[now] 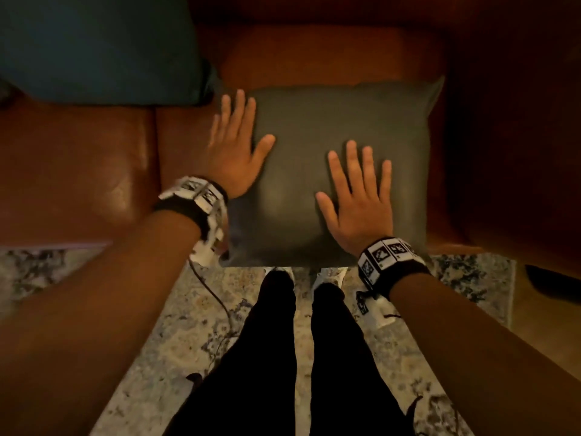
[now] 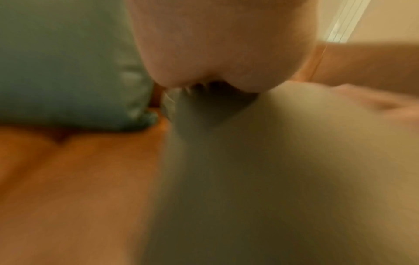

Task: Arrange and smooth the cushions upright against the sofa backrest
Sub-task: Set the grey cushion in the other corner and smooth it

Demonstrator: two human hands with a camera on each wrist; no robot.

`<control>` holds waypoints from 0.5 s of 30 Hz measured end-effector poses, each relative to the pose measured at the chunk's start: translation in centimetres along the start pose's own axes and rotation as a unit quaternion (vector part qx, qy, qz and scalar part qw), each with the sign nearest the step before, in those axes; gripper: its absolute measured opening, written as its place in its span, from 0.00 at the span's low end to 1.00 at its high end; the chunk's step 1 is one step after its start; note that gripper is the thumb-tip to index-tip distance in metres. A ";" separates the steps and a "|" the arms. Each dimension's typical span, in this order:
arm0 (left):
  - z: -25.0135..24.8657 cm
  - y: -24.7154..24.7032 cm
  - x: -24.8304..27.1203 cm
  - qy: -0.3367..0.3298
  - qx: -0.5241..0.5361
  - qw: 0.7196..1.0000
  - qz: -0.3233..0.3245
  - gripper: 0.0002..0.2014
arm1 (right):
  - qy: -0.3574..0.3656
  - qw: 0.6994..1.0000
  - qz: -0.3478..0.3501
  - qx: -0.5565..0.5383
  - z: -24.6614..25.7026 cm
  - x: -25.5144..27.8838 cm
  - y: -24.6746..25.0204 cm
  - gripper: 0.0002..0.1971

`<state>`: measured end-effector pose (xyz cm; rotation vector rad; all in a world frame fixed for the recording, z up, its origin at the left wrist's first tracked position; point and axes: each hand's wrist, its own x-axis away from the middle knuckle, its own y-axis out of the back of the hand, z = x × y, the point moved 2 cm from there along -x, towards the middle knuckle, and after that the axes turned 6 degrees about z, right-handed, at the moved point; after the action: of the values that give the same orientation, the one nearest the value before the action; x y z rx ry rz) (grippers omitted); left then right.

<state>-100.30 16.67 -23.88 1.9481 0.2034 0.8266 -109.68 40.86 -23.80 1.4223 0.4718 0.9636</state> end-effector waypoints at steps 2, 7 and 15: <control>-3.5 -2.1 3.2 -0.037 0.016 0.999 -0.031 0.37 | -0.005 1.000 -0.009 0.007 -0.1 0.4 -0.6 0.35; -2.9 -12.8 14.2 -0.063 0.027 0.997 -0.031 0.40 | 0.005 1.000 -0.015 -0.023 -2.0 0.4 -1.8 0.36; -0.5 -12.5 17.9 0.152 0.198 0.960 -0.123 0.43 | 0.000 1.000 -0.014 -0.018 -1.5 0.3 -2.2 0.36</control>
<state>-84.63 31.76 -25.89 2.0942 0.8349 0.9679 -110.11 42.28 -26.01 1.3793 0.4710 0.9455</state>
